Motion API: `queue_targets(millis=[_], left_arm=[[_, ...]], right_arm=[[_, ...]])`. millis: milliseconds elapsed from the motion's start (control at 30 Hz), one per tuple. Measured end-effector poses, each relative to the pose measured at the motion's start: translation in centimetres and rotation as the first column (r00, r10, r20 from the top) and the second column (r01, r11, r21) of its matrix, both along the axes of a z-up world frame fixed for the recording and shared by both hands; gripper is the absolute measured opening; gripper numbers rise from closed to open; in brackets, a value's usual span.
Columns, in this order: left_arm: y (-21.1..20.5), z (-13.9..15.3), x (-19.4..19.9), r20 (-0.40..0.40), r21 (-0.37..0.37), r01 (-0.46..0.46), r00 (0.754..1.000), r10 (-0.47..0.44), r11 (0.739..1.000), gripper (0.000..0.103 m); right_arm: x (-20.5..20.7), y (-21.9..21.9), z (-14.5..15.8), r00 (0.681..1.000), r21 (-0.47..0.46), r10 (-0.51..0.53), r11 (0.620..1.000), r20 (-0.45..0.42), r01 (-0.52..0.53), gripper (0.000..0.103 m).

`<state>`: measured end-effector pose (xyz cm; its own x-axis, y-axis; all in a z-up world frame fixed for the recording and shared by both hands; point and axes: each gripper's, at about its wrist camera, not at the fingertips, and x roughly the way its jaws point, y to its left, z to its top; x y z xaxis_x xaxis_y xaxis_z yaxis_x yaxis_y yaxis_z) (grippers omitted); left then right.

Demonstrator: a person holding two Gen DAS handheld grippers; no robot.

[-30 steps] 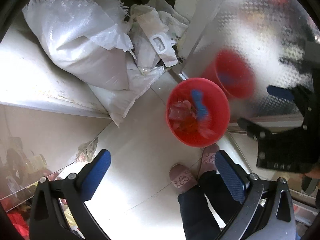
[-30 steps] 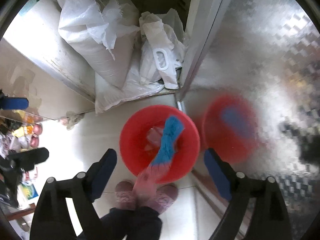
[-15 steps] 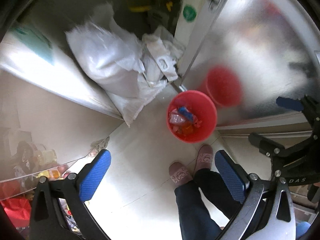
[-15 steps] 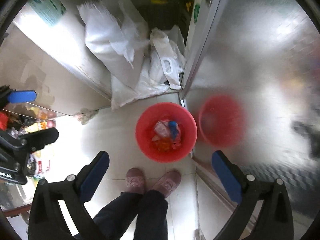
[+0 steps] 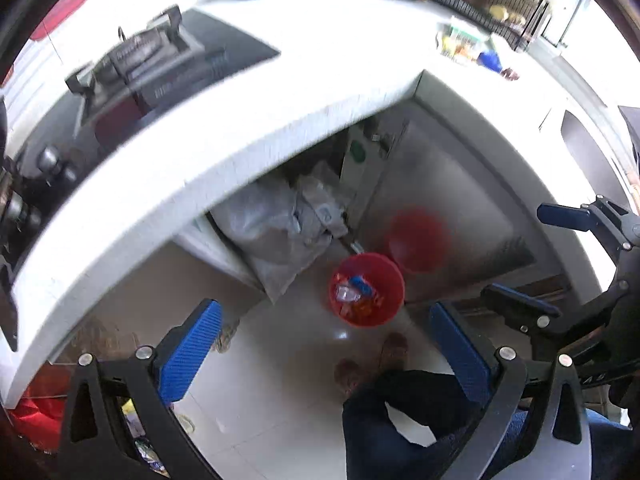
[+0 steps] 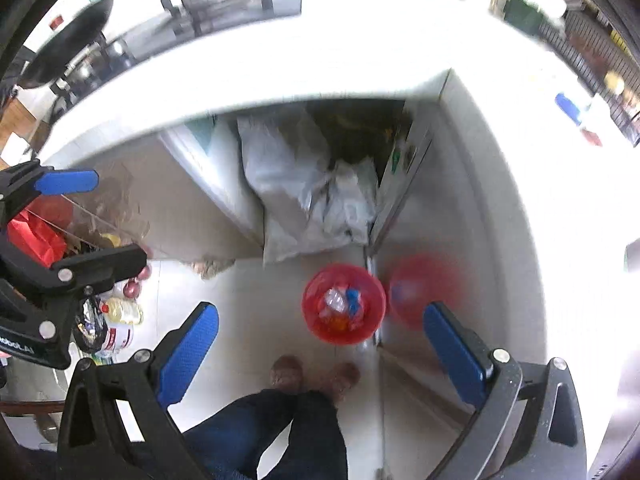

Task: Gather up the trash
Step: 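Raise both tools from the bin back toward the counter items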

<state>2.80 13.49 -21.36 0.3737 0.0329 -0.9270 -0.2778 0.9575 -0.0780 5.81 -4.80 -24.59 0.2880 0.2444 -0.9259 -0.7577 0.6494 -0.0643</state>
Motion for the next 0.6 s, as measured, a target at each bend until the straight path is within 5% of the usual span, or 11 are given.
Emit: queue_targets(millis=[367,600], left_arm=[[-0.5,8.5,2.5,0.145,0.029,0.057,0.988,-0.060,0.998,0.103],[-1.1,11.4,5.9,0.174,0.041,0.122,0.976,-0.128,0.992,0.103]], right_arm=[[1.5,-1.2,9.0,0.992,0.062,-0.033,0.998,0.118,0.026,0.102],[3.0,-2.4,12.4,0.979,0.113,-0.108,0.990,0.170,0.090,0.102]])
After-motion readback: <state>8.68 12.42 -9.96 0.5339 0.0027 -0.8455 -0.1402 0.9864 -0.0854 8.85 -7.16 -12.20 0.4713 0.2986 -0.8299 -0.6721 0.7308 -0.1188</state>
